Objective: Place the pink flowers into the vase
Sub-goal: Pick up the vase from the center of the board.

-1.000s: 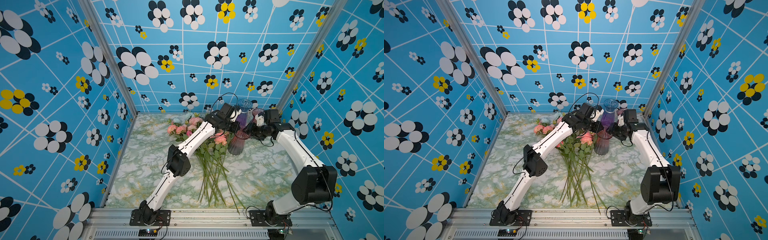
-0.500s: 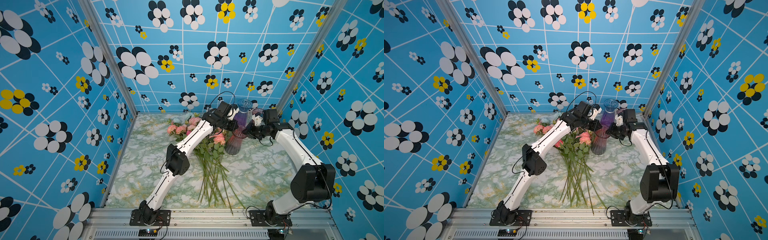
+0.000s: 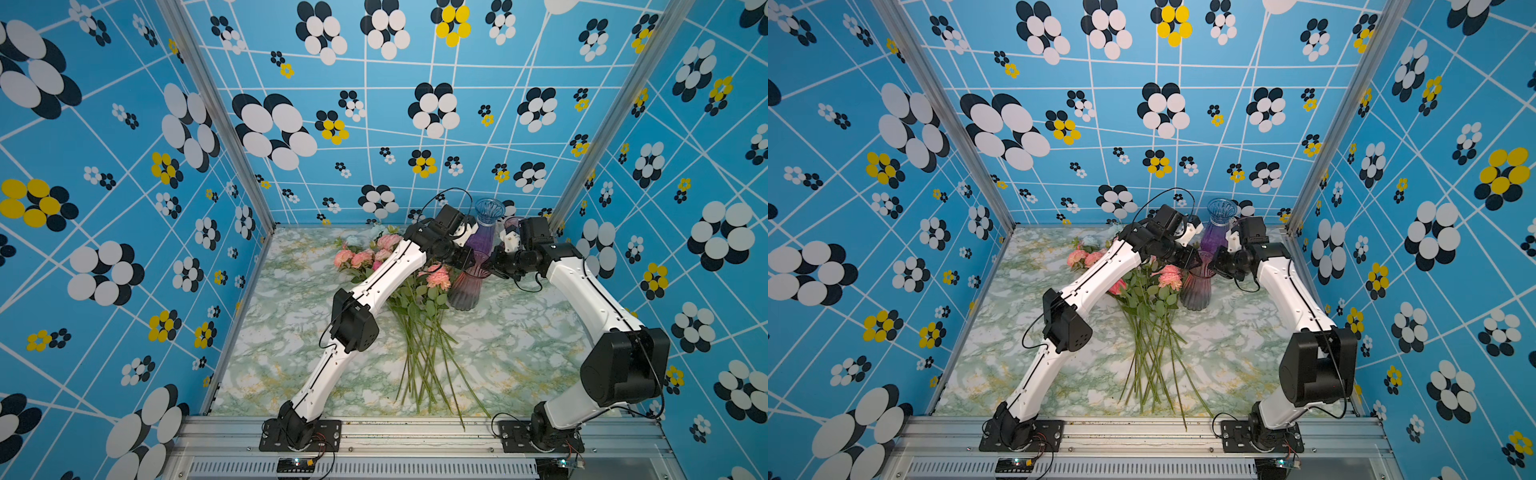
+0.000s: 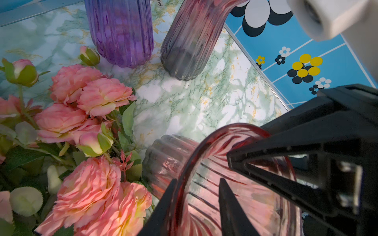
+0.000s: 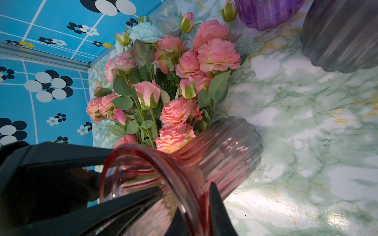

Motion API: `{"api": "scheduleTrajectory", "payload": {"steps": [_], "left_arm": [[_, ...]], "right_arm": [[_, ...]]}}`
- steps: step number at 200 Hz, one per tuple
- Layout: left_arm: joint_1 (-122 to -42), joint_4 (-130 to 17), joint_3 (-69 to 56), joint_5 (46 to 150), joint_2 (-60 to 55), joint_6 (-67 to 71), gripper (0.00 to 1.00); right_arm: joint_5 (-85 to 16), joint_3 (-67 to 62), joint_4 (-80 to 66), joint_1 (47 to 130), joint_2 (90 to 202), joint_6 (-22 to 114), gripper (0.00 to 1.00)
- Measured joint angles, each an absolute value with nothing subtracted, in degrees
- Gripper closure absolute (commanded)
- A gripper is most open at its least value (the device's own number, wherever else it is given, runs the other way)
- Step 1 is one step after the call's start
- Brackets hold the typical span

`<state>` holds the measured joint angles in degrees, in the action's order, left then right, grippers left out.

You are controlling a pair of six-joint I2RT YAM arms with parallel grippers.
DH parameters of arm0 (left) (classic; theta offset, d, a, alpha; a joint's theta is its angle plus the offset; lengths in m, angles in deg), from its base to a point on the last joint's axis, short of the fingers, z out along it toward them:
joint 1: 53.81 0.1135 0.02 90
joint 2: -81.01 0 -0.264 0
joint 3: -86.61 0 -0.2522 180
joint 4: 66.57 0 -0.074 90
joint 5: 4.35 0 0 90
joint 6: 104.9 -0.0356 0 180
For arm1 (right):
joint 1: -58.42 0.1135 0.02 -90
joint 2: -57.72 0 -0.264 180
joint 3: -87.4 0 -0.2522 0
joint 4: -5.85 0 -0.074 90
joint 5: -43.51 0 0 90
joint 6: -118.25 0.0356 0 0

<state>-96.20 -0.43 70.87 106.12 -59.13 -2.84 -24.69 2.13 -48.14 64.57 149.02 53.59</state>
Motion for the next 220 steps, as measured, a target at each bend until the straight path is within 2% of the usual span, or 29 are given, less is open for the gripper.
{"api": "scheduleTrajectory", "payload": {"steps": [14,23,69,98,128,136,149,171,187,220], "left_arm": [[-95.9,-0.8,70.9,105.4,-58.9,-2.7,0.83],[-95.8,-0.9,70.9,105.3,-58.8,-3.0,0.84],[-95.3,0.7,70.9,106.9,-58.5,-3.3,0.84],[-95.3,1.7,70.9,107.5,-58.5,-4.3,0.77],[-95.5,3.3,70.9,107.5,-58.5,-5.5,0.75],[-95.6,3.8,71.0,107.5,-58.5,-5.8,0.77],[-95.7,3.9,71.2,107.0,-58.5,-5.9,0.88],[-95.7,4.4,71.4,108.0,-58.5,-5.3,0.90],[-95.7,4.4,71.4,108.0,-58.5,-5.6,1.00],[-95.7,4.4,71.5,108.5,-58.5,-5.9,1.00]], "right_arm": [[-24.7,2.2,-48.7,65.0,149.0,53.4,1.00],[-25.0,2.3,-48.9,65.5,148.9,53.3,1.00],[-26.0,3.0,-50.0,66.6,148.9,53.1,1.00],[-26.9,3.5,-51.2,67.3,148.9,52.9,1.00],[-28.0,4.1,-52.3,68.0,148.9,52.5,1.00],[-28.3,4.2,-52.5,68.2,148.9,52.4,1.00],[-28.4,4.5,-53.4,68.4,148.9,51.6,1.00],[-28.6,4.8,-55.0,68.6,148.7,50.0,1.00],[-28.6,4.9,-55.3,68.6,148.7,49.9,0.97],[-28.9,5.2,-56.0,68.6,148.7,49.6,0.84]]}}
